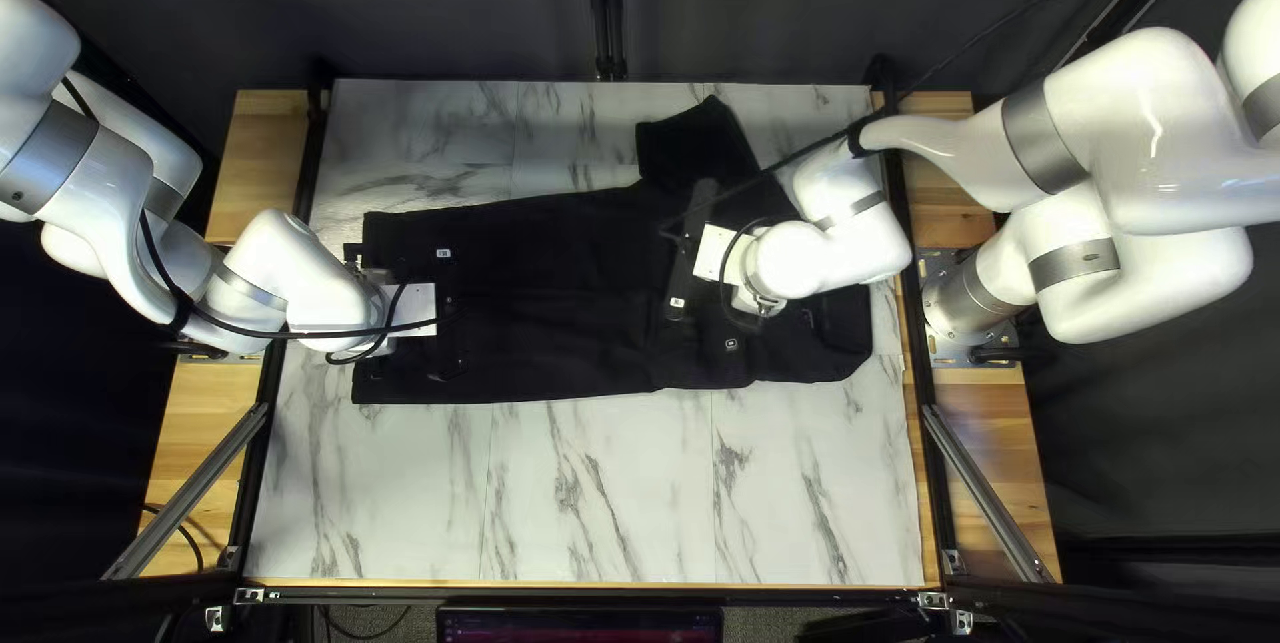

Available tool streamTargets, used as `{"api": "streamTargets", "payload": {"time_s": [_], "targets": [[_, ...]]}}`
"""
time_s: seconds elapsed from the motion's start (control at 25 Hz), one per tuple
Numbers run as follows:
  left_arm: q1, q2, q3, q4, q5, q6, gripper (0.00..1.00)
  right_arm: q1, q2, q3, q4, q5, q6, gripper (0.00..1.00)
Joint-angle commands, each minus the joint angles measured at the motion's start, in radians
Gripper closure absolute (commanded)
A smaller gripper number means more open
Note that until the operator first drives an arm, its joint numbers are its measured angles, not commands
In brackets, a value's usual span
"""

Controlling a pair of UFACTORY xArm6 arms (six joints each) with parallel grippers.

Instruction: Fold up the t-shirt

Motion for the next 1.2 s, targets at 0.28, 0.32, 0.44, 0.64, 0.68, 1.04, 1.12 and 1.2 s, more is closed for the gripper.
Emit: {"api": "streamTargets", "payload": {"time_s": [0.28, 0.32, 0.44, 0.64, 0.68, 1.04, 1.12, 1.2], "targets": [[0.000, 0.000, 0.000, 0.000, 0.000, 0.000, 0.00, -0.023, 0.072, 0.055, -0.033, -0.138, 0.049, 0.00], [0.000, 0.000, 0.000, 0.000, 0.000, 0.000, 0.00, -0.031, 0.074, 0.055, -0.035, -0.143, 0.043, 0.00], [0.000, 0.000, 0.000, 0.000, 0.000, 0.000, 0.00, -0.089, 0.087, 0.046, -0.048, -0.165, -0.004, 0.00], [0.000, 0.000, 0.000, 0.000, 0.000, 0.000, 0.00, -0.147, 0.069, 0.020, -0.060, -0.168, -0.074, 0.00], [0.000, 0.000, 0.000, 0.000, 0.000, 0.000, 0.00, -0.153, 0.049, 0.022, -0.066, -0.170, -0.083, 0.00], [0.000, 0.000, 0.000, 0.000, 0.000, 0.000, 0.00, -0.226, -0.074, 0.142, -0.159, -0.260, -0.062, 0.00], [0.000, 0.000, 0.000, 0.000, 0.000, 0.000, 0.00, -0.266, -0.109, 0.196, -0.195, -0.305, -0.045, 0.00], [0.000, 0.000, 0.000, 0.000, 0.000, 0.000, 0.00, -0.314, -0.139, 0.250, -0.235, -0.352, -0.024, 0.00]]}}
